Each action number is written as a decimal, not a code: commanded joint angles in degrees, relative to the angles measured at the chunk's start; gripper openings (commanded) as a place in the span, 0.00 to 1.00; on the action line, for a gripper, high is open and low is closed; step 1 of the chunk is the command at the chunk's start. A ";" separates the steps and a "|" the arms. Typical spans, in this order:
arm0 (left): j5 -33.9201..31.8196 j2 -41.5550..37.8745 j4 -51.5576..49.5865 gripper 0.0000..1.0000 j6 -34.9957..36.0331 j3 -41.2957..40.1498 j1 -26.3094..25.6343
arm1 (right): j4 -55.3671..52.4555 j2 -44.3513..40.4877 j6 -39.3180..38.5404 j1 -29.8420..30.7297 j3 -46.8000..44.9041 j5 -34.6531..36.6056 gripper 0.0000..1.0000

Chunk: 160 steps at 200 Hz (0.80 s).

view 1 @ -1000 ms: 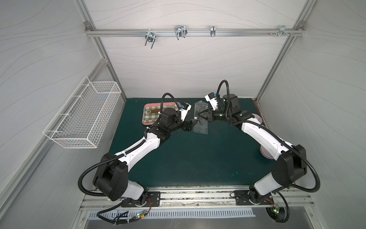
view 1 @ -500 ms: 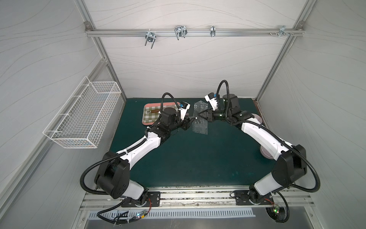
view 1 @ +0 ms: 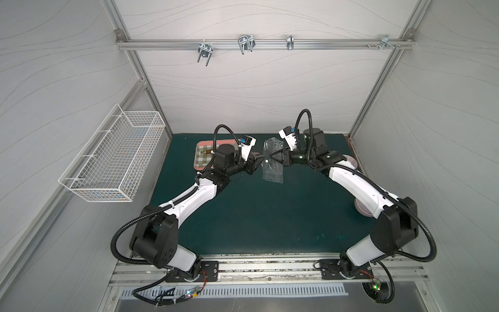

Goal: Open the ruler set and take out the ruler
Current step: Open the ruler set bag.

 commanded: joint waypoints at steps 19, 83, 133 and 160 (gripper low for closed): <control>4.72 1.58 0.72 0.30 -0.34 3.28 0.20 | -0.59 -1.48 -0.95 0.01 0.63 -0.99 0.00; 5.26 2.06 0.82 0.18 -0.56 3.30 0.22 | -0.02 -1.50 -0.86 -0.03 0.18 -1.69 0.00; 9.23 3.28 -0.33 0.10 -0.60 4.40 0.23 | 0.12 -1.99 -1.03 -0.11 -0.08 -1.86 0.00; 11.18 3.70 -1.81 0.09 -0.25 5.28 0.24 | 0.62 -1.99 -0.85 -0.25 -0.27 -2.28 0.00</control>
